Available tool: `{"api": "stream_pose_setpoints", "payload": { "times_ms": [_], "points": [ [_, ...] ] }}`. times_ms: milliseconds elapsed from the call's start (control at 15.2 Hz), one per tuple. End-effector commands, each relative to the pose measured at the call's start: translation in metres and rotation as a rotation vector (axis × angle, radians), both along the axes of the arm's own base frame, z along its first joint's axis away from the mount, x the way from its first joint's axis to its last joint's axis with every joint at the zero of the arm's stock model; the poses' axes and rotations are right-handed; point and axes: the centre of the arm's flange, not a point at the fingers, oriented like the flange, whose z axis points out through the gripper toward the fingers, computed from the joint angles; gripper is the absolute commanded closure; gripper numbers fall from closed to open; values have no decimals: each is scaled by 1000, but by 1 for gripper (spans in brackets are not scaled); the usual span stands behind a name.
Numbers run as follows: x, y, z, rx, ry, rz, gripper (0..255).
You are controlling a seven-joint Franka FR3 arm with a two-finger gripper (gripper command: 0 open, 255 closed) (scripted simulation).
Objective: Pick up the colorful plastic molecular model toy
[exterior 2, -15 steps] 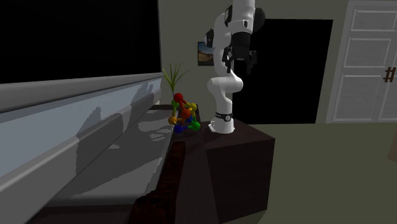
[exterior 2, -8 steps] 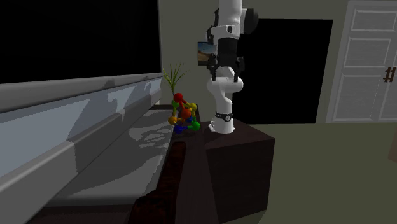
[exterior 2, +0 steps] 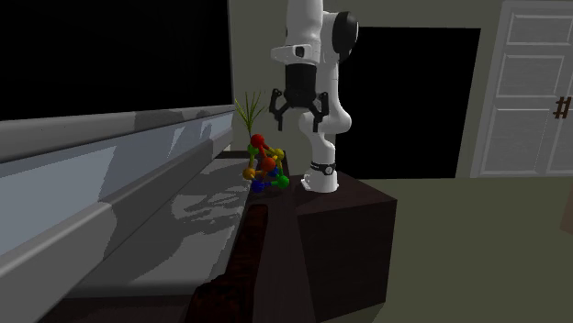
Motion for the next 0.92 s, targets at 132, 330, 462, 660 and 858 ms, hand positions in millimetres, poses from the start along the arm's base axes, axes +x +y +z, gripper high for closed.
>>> {"api": "stream_pose_setpoints", "payload": {
  "times_ms": [132,330,462,660,858],
  "points": [
    [19,-51,-19,7,16,-24,0],
    [31,-87,-33,12,28,-43,0],
    [32,-91,-40,13,30,-45,0],
    [32,-91,-56,13,30,-45,0],
    [32,-91,-75,13,30,-45,0]
  ]
}}
